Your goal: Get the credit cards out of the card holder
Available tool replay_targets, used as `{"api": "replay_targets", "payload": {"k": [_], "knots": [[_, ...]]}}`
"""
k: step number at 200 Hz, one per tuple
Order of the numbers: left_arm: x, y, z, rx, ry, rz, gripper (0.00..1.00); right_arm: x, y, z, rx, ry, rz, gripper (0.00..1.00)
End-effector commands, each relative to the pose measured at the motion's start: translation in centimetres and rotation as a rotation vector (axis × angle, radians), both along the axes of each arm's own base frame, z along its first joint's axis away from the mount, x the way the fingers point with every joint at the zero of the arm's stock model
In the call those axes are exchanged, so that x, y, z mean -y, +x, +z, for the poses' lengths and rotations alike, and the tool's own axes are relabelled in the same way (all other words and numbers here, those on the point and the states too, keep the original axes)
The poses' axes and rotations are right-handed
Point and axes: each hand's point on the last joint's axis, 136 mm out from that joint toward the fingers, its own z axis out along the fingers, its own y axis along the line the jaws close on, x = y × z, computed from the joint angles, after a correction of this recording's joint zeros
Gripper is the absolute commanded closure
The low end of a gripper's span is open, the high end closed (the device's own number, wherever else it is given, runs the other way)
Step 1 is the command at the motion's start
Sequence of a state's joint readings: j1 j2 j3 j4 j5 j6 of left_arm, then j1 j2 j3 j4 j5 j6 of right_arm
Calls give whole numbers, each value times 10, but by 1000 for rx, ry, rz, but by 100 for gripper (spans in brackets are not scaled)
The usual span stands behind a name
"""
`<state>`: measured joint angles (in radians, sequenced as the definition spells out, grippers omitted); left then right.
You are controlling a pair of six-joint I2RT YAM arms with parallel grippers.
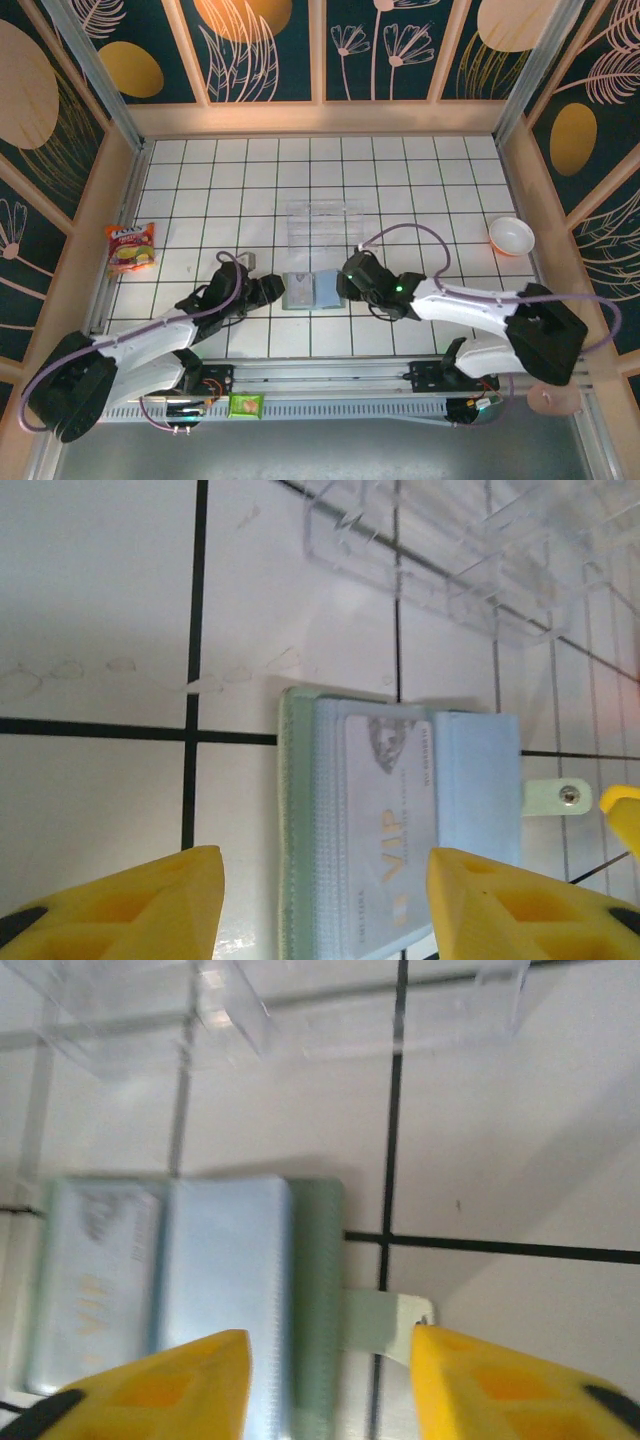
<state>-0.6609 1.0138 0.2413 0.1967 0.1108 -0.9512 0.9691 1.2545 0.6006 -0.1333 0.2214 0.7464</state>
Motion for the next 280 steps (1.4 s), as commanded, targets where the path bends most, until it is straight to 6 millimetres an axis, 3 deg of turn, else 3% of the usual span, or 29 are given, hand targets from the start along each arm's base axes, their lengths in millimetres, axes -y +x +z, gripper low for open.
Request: {"api": "replay_targets", "payload": {"k": [1, 25, 39, 57, 67, 105, 141, 280], "knots": [[3, 9, 26, 91, -18, -10, 41, -18, 1, 30, 58, 131, 116, 61], [29, 17, 51, 154, -82, -109, 44, -59, -5, 50, 19, 269, 281, 74], [41, 22, 59, 171, -100, -145, 60, -77, -3, 48, -29, 295, 322, 78], [53, 26, 57, 165, -96, -182, 62, -89, 1, 40, -63, 303, 332, 79], [56, 28, 50, 155, -76, -193, 67, -93, 2, 33, -97, 303, 328, 79], [47, 30, 16, 99, 58, -173, 74, -97, 3, 0, -172, 266, 309, 74], [27, 30, 11, 107, 105, -98, 72, -106, 1, -18, -216, 272, 321, 71], [16, 18, 1, 93, 104, -81, 69, -116, -3, -32, -262, 245, 354, 67]]}}
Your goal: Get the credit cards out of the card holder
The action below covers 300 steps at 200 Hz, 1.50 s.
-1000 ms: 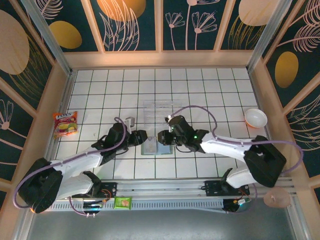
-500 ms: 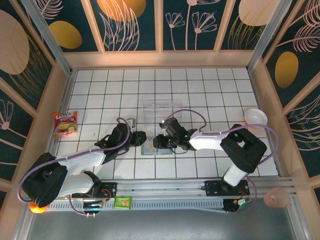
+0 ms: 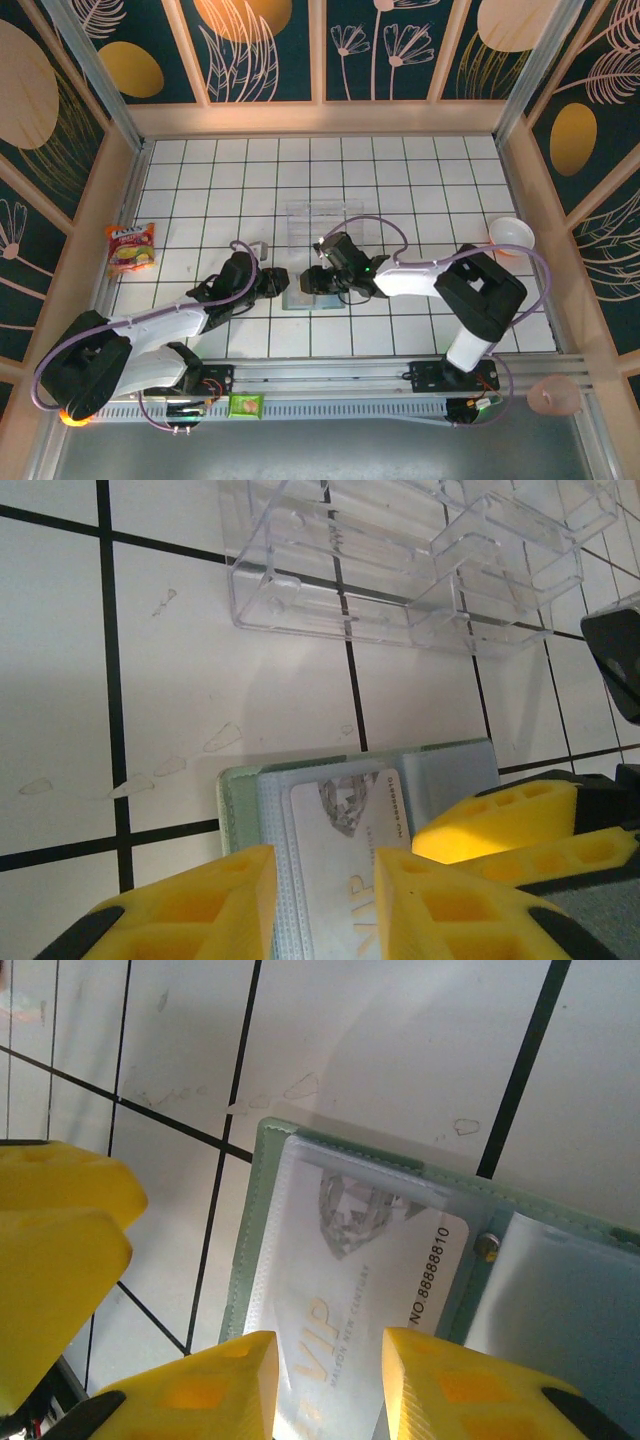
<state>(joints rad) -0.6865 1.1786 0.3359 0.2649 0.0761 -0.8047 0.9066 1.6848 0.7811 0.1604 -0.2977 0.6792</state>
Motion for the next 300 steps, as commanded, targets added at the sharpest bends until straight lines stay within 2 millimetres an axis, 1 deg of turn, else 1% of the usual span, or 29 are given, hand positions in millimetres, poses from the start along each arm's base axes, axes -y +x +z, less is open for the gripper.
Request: {"api": "replay_targets", "payload": {"k": [1, 17, 39, 67, 104, 122, 159, 171, 202, 231, 251, 267, 276, 284, 300], "knots": [[-3, -3, -3, 0, 4, 7, 69, -8, -1, 1, -9, 6, 23, 67], [-4, -3, -4, -1, 7, 8, 69, -6, -1, -5, -18, -25, 15, 67], [-5, -4, -4, -1, 10, 7, 69, 4, -1, -18, -31, -94, -7, 68], [-5, -4, -4, 0, 9, 6, 69, 15, 0, -25, -8, -184, -41, 68], [-5, -4, -4, 1, 12, 4, 69, 26, 6, -23, 58, -277, -92, 68], [-5, -4, -4, 2, 13, 4, 70, 28, 7, -22, 74, -300, -102, 69], [-6, -5, -2, 5, 14, 4, 69, 27, 7, -18, 87, -306, -107, 67], [-6, -5, -1, 8, 12, 5, 70, 30, 10, -16, 109, -318, -123, 66], [-5, -4, 4, 19, 7, 2, 70, 34, 12, -10, 132, -325, -144, 62], [1, -3, 15, 35, -10, -26, 69, 39, 12, -6, 144, -324, -160, 59], [9, -1, 25, 50, -37, -53, 66, 44, 12, 2, 167, -308, -180, 54], [19, 0, 31, 63, -45, -82, 63, 50, 13, 10, 192, -297, -196, 52], [27, 0, 34, 71, -47, -104, 63, 53, 13, 13, 198, -288, -197, 53], [36, 0, 37, 76, -58, -125, 63, 53, 13, 18, 199, -262, -193, 57], [52, 1, 37, 70, -83, -163, 73, 49, 10, 22, 169, -179, -168, 64]]}}
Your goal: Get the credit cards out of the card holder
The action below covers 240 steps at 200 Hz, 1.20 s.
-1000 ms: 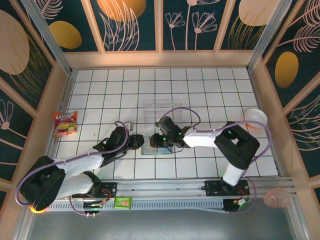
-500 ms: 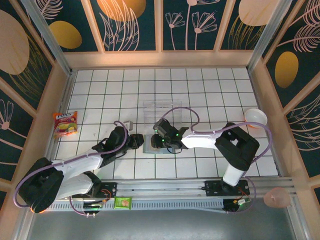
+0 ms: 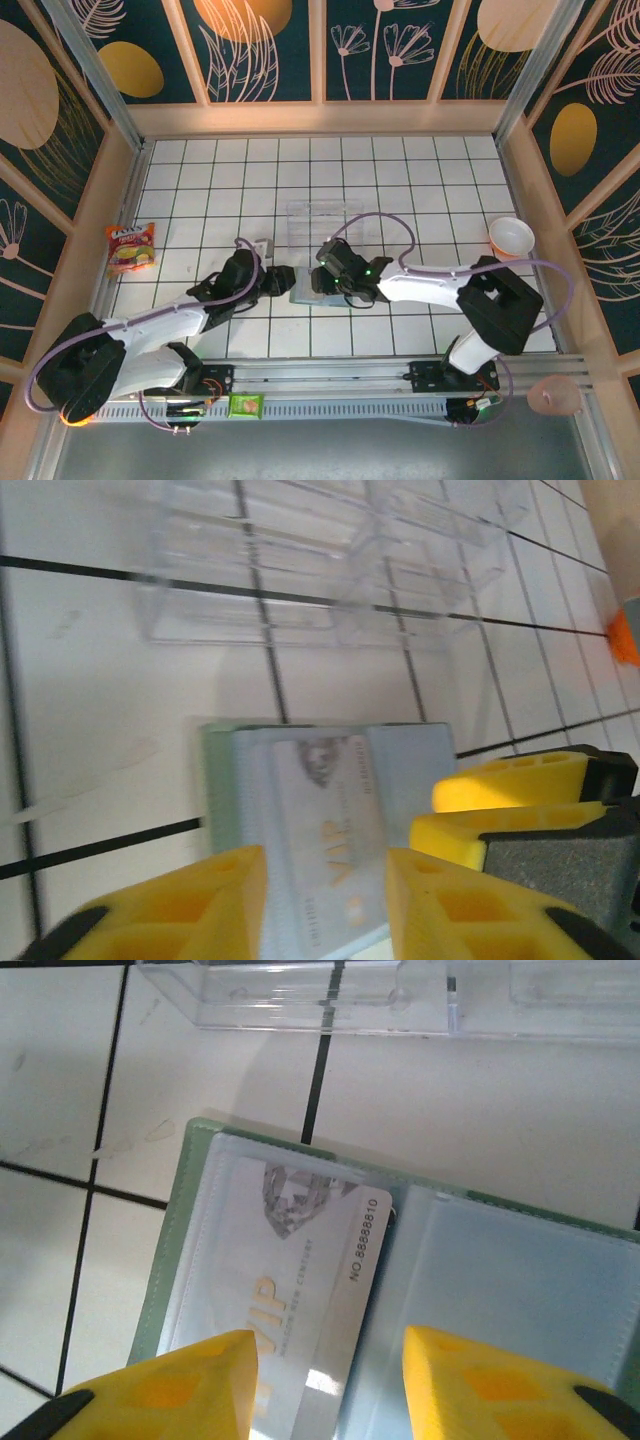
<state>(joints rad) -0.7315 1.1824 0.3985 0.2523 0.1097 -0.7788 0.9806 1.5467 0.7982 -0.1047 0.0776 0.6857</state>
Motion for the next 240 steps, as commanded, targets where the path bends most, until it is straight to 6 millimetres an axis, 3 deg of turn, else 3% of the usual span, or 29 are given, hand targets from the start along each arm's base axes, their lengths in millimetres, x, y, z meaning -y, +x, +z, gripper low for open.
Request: {"api": "replay_targets", "payload": {"k": [1, 36, 117, 171, 240], "knots": [[28, 3, 15, 32, -54, -78, 74, 3, 1, 11, 9, 79, 9, 64], [44, 10, -2, 3, -33, -106, 85, -4, -6, 11, -69, 199, 52, 70], [19, 13, -55, -64, 171, -47, 95, -8, -2, 0, -138, 226, 52, 69], [14, 7, -72, -101, 218, -59, 96, -7, -2, -8, -164, 221, 43, 68], [-1, -15, -86, -167, 236, -68, 99, -5, -3, -18, -211, 256, 39, 69]]}}
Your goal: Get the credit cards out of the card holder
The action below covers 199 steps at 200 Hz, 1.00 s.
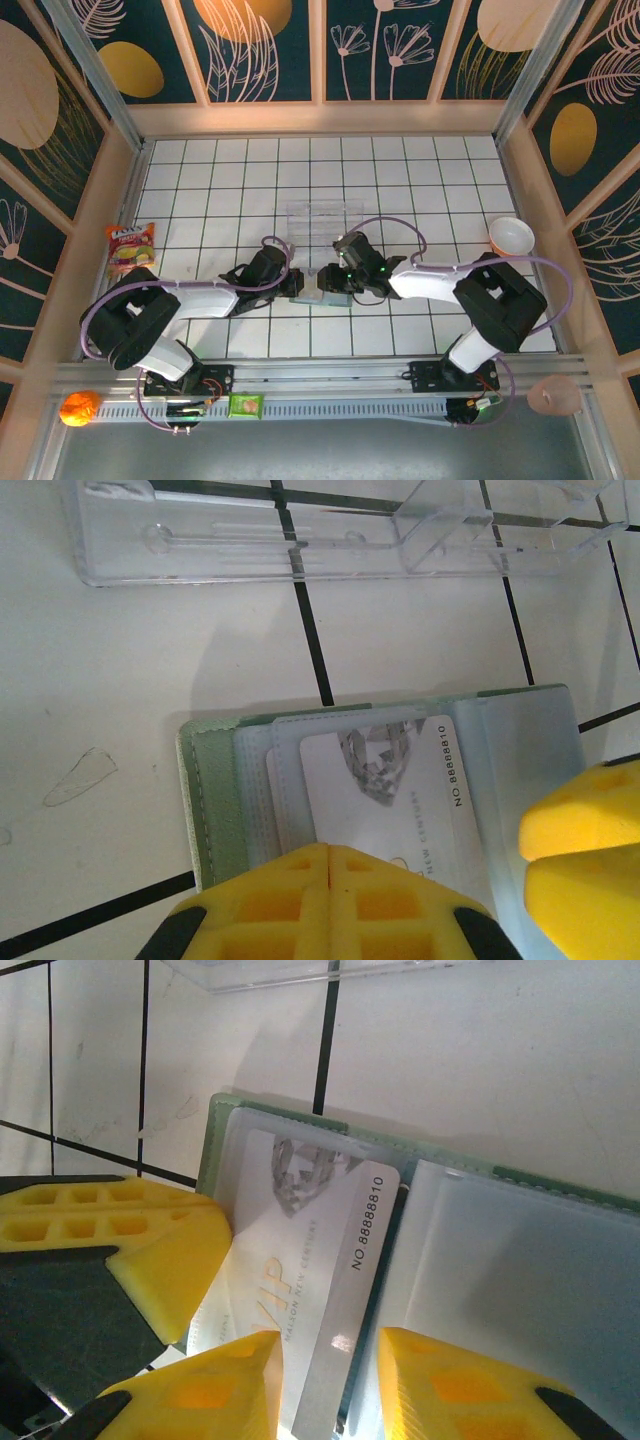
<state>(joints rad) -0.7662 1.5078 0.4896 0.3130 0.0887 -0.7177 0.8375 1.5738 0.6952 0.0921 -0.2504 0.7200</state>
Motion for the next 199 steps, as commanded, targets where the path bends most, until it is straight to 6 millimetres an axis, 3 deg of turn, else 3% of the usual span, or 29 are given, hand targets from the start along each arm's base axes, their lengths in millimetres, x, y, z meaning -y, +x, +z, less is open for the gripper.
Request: {"api": "replay_targets", "payload": {"k": [1, 75, 124, 199], "knots": [[-21, -24, -26, -84, 80, -5, 99, -3, -2, -5, -30, 35, 6, 69], [-20, -35, -27, -106, 55, -16, 100, -8, -9, -9, -68, 51, 36, 72], [-23, -35, -25, -100, 57, -5, 100, -13, -5, 14, -8, 49, 43, 73], [-23, -37, -26, -103, 48, -4, 100, -8, -19, -21, -104, 8, 38, 73]]}}
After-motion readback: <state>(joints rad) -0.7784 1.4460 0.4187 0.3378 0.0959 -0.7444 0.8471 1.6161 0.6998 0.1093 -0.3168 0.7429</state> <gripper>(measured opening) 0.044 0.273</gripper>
